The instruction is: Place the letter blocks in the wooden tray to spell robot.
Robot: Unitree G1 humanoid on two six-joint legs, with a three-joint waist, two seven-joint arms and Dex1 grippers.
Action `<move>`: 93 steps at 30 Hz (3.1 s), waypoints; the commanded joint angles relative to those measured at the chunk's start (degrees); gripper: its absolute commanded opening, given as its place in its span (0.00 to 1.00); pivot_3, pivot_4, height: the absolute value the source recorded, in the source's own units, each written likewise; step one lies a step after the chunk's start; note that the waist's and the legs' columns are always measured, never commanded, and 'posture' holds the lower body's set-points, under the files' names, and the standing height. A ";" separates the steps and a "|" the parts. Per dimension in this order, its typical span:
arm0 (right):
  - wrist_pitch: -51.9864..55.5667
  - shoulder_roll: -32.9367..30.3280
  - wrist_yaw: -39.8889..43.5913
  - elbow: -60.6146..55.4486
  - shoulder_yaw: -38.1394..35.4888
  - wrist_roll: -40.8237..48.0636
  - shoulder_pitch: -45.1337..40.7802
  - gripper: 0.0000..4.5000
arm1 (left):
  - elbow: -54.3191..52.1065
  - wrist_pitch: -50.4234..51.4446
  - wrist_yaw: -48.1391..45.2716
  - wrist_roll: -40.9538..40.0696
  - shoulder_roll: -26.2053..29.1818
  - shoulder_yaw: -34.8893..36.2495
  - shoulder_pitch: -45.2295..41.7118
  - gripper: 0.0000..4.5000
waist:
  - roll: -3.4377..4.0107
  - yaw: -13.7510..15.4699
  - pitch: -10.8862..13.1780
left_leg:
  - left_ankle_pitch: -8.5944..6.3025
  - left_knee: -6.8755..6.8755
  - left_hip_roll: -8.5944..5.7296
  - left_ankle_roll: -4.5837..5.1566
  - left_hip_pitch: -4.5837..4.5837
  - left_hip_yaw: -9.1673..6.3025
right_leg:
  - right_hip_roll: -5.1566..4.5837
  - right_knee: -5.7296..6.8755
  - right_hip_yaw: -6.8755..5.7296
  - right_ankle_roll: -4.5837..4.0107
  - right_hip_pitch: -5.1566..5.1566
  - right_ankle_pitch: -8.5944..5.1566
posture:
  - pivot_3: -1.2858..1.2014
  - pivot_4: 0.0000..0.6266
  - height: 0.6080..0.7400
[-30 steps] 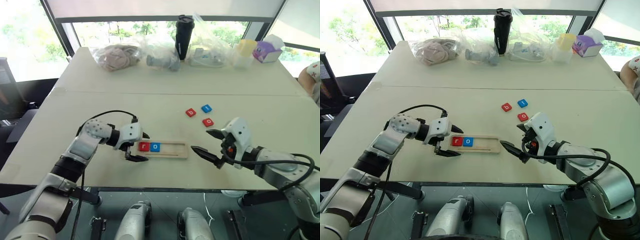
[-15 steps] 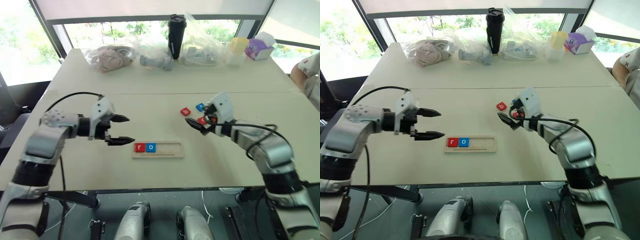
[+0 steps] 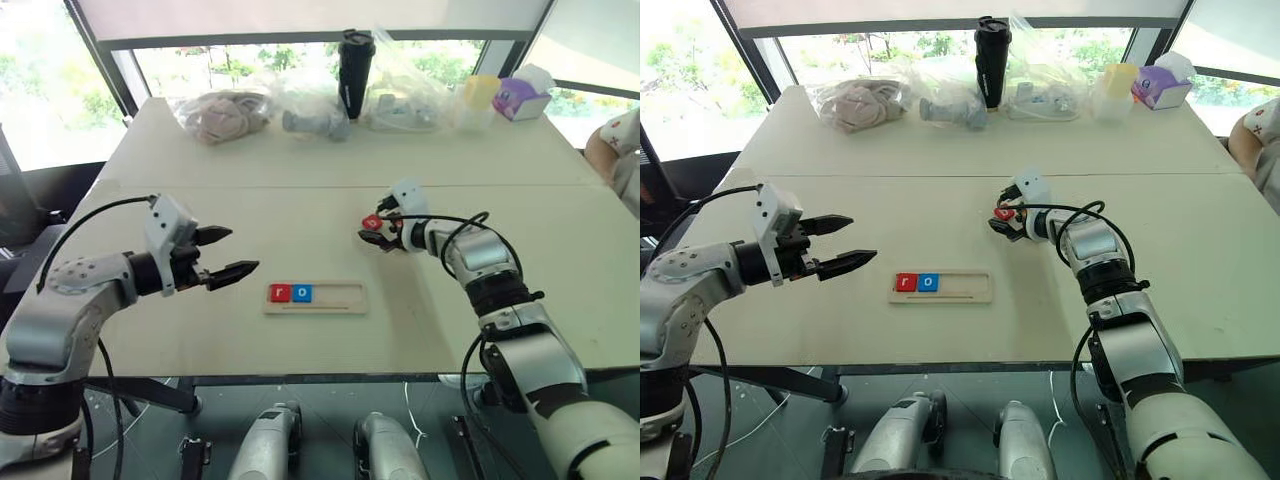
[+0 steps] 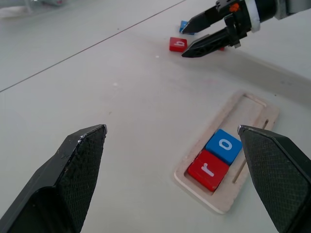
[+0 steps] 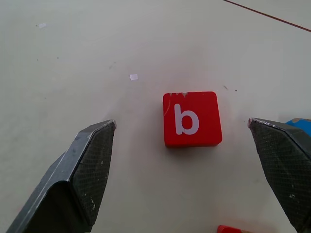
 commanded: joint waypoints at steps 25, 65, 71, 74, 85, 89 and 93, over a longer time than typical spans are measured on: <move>49.72 7.87 -14.88 -63.32 -22.13 -3.09 15.71 0.26 | -4.45 -2.93 2.33 -1.04 -0.36 -10.56 -1.96 1.00 | 0.02 0.19 -0.04 | 0.15 -0.59 0.00 -0.25 -0.24 0.06 | 0.00 0.03 0.17 0.02 -0.48 0.02 | 0.52 0.24 1.00; 16.59 -21.22 24.10 -64.99 -18.98 12.00 42.62 0.99 | -1.54 -5.73 -9.87 -1.45 7.03 -13.93 -3.82 1.00 | 0.04 0.06 -0.02 | 0.19 -1.02 0.09 -0.28 0.08 0.08 | 0.02 -0.73 0.07 -0.50 -0.01 -0.22 | 0.52 0.24 1.00; -1.23 -22.81 28.09 -47.70 -11.59 7.32 38.62 0.99 | -2.63 -7.61 -12.49 1.19 10.63 -15.51 -2.98 1.00 | 0.03 0.10 0.00 | 0.15 -0.84 0.10 -0.21 0.09 0.11 | -0.01 -0.96 0.08 -0.48 0.11 -0.19 | 0.52 0.24 1.00; -4.82 -22.44 28.66 -43.63 -9.35 6.37 36.33 0.99 | -3.57 -7.79 -12.51 1.64 11.44 -15.51 -2.17 1.00 | 0.03 0.27 0.00 | 0.14 -0.84 0.11 -0.22 0.08 0.10 | -0.02 -0.96 0.09 -0.48 0.06 -0.19 | 0.52 0.24 1.00; -9.59 -19.97 28.77 -37.19 -5.04 5.05 33.67 0.94 | -4.70 -9.04 -12.19 5.13 13.00 -16.47 0.84 1.00 | 0.03 0.33 0.01 | 0.12 -0.87 0.11 -0.20 0.07 0.10 | -0.02 -1.01 0.08 -0.46 0.02 -0.18 | 0.52 0.24 1.00; -10.76 -19.01 28.25 -35.73 -4.55 4.41 33.21 0.59 | -4.33 -9.04 -12.36 4.95 13.05 -16.30 0.55 1.00 | 0.03 0.30 0.01 | 0.12 -0.86 0.10 -0.20 0.08 0.10 | -0.02 -1.01 0.09 -0.46 -0.04 -0.18 | 0.52 0.24 1.00; -10.05 -18.75 28.47 -36.46 -5.40 5.38 33.37 0.25 | -3.60 -9.23 -12.52 5.01 13.05 -16.18 0.22 1.00 | 0.03 0.35 0.01 | 0.12 -0.87 0.10 -0.20 0.07 0.10 | -0.01 -1.00 0.08 -0.45 0.04 -0.17 | 0.52 0.24 1.00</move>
